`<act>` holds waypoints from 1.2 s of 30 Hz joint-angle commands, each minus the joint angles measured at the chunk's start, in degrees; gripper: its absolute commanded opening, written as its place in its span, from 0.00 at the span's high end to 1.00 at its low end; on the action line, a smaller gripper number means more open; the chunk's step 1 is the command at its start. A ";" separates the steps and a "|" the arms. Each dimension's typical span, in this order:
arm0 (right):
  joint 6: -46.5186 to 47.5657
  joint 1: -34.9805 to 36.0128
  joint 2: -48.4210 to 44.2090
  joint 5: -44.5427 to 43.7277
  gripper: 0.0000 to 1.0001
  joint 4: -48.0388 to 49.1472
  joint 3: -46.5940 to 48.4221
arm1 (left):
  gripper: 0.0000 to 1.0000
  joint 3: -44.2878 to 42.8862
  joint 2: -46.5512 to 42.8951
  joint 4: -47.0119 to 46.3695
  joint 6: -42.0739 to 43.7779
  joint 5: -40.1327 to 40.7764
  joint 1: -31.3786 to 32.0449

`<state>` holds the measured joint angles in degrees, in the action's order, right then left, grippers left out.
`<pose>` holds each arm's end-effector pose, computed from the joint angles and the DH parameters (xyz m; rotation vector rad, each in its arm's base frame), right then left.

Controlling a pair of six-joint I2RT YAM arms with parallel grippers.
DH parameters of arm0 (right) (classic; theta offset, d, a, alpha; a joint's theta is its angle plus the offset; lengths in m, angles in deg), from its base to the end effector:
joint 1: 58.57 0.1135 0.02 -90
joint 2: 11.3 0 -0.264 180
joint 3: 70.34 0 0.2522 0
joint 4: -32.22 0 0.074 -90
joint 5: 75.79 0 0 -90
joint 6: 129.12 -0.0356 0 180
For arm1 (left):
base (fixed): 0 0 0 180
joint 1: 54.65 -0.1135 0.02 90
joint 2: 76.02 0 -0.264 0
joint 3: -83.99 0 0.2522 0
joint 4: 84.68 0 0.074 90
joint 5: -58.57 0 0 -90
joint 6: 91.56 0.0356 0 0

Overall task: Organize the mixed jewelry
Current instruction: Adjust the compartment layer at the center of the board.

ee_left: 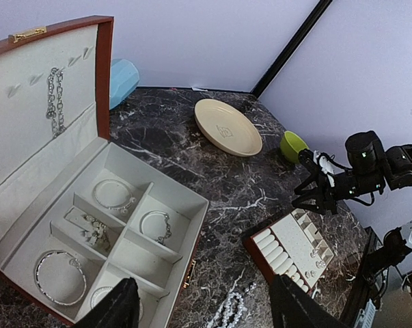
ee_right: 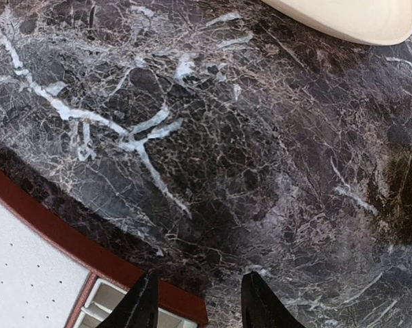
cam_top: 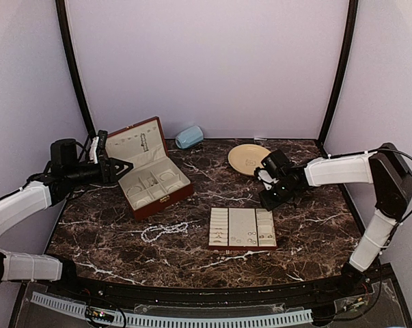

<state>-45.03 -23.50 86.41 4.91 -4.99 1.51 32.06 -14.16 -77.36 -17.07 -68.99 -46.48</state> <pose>0.2749 0.1859 0.1678 -0.6162 2.5737 0.0202 0.2360 -0.0558 0.2725 0.3433 1.8723 -0.8936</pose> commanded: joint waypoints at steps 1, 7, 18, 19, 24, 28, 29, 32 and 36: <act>0.42 -0.18 0.18 -0.88 0.58 -1.65 1.63 | 0.32 -0.15 -0.17 0.62 0.74 0.06 0.10; -1.71 -0.26 -1.72 0.77 0.57 -1.97 -0.35 | 0.32 -0.22 -0.21 0.56 0.66 0.07 0.10; -4.62 -0.27 -4.04 2.59 0.59 -2.55 -3.74 | 0.32 -0.15 -0.24 0.48 0.48 -0.02 0.10; -5.23 -0.27 -4.10 2.97 0.59 -2.92 -4.00 | 0.32 -0.15 -0.27 0.47 0.48 0.00 0.10; -8.48 -0.21 -5.63 3.40 0.61 -4.86 -6.46 | 0.32 -0.07 -0.41 0.59 0.48 -0.06 0.10; -9.80 -0.23 -8.41 5.03 0.61 -6.42 -7.53 | 0.32 -0.06 -0.49 0.47 0.33 -0.10 0.10; -9.88 -0.20 -8.96 6.05 0.61 -6.74 -7.55 | 0.32 0.01 -0.55 0.42 0.31 -0.12 0.10; -9.83 -0.12 -9.86 6.50 0.60 -7.38 -7.70 | 0.32 0.01 -0.56 0.37 0.17 -0.24 0.10; -8.92 -0.14 -10.74 5.66 0.59 -7.80 -7.53 | 0.32 0.07 -1.00 0.44 0.20 -0.11 0.10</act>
<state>-53.62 -23.50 77.21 10.11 -11.81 -5.84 32.06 -14.16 -77.34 -17.13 -68.86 -46.46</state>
